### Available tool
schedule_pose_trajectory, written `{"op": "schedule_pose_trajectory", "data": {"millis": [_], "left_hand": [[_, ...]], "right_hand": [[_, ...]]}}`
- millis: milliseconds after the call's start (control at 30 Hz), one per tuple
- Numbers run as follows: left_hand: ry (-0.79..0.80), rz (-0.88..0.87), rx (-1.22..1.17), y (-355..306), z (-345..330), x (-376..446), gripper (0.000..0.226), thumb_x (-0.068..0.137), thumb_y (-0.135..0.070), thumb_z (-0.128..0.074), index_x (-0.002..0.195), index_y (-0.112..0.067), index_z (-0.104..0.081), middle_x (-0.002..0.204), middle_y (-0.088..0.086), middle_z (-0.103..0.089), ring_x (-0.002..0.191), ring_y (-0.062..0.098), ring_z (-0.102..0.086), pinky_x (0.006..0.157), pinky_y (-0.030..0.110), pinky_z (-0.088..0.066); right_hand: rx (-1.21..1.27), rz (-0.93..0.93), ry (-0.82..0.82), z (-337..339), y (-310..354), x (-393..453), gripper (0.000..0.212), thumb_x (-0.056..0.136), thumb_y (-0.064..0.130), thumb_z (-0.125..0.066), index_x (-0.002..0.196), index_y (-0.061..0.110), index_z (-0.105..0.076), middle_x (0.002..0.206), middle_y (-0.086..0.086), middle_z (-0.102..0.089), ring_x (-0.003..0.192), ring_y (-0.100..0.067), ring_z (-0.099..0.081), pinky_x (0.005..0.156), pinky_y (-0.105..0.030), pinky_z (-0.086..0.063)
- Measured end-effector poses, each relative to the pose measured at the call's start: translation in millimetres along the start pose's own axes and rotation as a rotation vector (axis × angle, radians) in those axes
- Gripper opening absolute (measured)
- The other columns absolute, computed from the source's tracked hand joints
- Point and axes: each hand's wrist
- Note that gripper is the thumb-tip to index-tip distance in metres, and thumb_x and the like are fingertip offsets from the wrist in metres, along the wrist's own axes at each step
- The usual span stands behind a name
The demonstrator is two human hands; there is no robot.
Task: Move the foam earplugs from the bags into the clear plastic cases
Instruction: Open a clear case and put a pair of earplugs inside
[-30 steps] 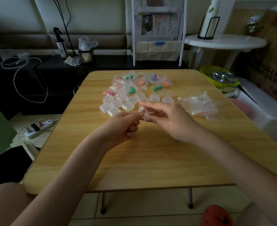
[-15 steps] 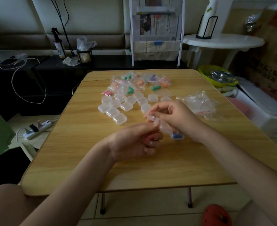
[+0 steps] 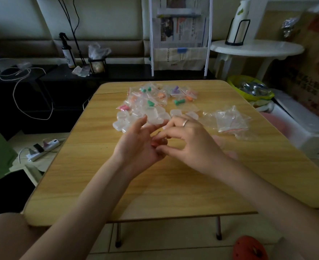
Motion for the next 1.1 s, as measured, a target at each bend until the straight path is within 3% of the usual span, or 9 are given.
{"op": "schedule_pose_trajectory", "data": {"millis": [233,400,467,567,733,867,1033,1100], "left_hand": [[-0.059,-0.024,0.092,3,-4,-2,0.046,0.097,-0.046,-0.027,0.103,-0.011,-0.056,0.063,-0.002,-0.049,0.063,0.011,-0.041,0.065,0.029,-0.031],[-0.159,-0.131,0.346,9,-7,-1,0.042,0.099,-0.042,-0.028,0.09,-0.009,-0.052,0.071,0.007,-0.045,0.068,0.014,-0.041,0.069,0.033,-0.037],[-0.216,-0.167,0.43,11,-6,2,0.035,0.099,-0.04,-0.03,0.09,-0.011,-0.048,0.07,0.005,-0.04,0.068,0.012,-0.039,0.069,0.032,-0.037],[-0.208,-0.199,0.495,15,-6,4,0.028,0.098,-0.035,-0.033,0.091,-0.013,-0.047,0.061,-0.007,-0.04,0.061,0.01,-0.038,0.063,0.029,-0.038],[-0.101,-0.215,0.658,20,-9,5,0.025,0.101,-0.029,-0.036,0.09,-0.019,-0.056,0.062,-0.012,-0.042,0.06,0.006,-0.039,0.058,0.023,-0.041],[-0.105,-0.253,0.72,21,-7,2,0.024,0.102,-0.029,-0.036,0.095,-0.016,-0.055,0.061,-0.015,-0.044,0.061,0.004,-0.04,0.057,0.019,-0.042],[-0.098,-0.228,0.623,21,-9,0,0.038,0.102,-0.035,-0.033,0.113,-0.008,-0.058,0.063,-0.011,-0.04,0.06,0.006,-0.038,0.062,0.024,-0.038],[-0.066,-0.217,0.546,19,-10,0,0.035,0.101,-0.038,-0.032,0.094,-0.014,-0.057,0.063,-0.01,-0.038,0.06,0.006,-0.037,0.063,0.025,-0.037]], "right_hand": [[-0.055,-0.041,0.001,-7,5,-2,0.016,0.081,0.025,-0.068,0.095,0.018,-0.071,0.088,0.004,-0.058,0.093,-0.015,-0.052,0.082,-0.042,-0.045],[0.176,-0.122,-0.067,1,11,-1,0.004,0.083,0.013,-0.068,0.087,0.016,-0.067,0.082,0.011,-0.063,0.08,-0.001,-0.05,0.07,-0.013,-0.037],[0.394,-0.207,-0.15,7,9,2,0.004,0.086,0.009,-0.066,0.088,0.012,-0.065,0.081,0.006,-0.068,0.078,-0.006,-0.059,0.068,-0.021,-0.046],[0.578,-0.296,-0.223,13,1,6,0.007,0.088,0.008,-0.065,0.094,0.007,-0.063,0.084,-0.005,-0.071,0.083,-0.019,-0.067,0.078,-0.038,-0.055],[0.515,-0.365,-0.19,10,-7,4,0.008,0.086,0.016,-0.069,0.091,0.011,-0.07,0.086,-0.002,-0.07,0.082,-0.016,-0.066,0.08,-0.039,-0.056],[0.382,-0.402,-0.163,11,-6,6,0.011,0.084,0.022,-0.071,0.091,0.014,-0.073,0.093,0.0,-0.056,0.063,-0.001,-0.043,0.063,-0.011,-0.04],[0.38,-0.424,-0.168,11,-3,6,0.011,0.08,0.025,-0.075,0.088,0.019,-0.073,0.091,0.001,-0.054,0.061,-0.001,-0.037,0.06,-0.011,-0.037],[0.404,-0.426,-0.179,10,-1,7,0.012,0.079,0.026,-0.076,0.087,0.02,-0.068,0.088,0.006,-0.053,0.061,-0.003,-0.037,0.058,-0.013,-0.037]]}}
Point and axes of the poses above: each hand's wrist, its own x-axis towards the middle knuckle, its own z-axis out of the back of the hand, y = z × x
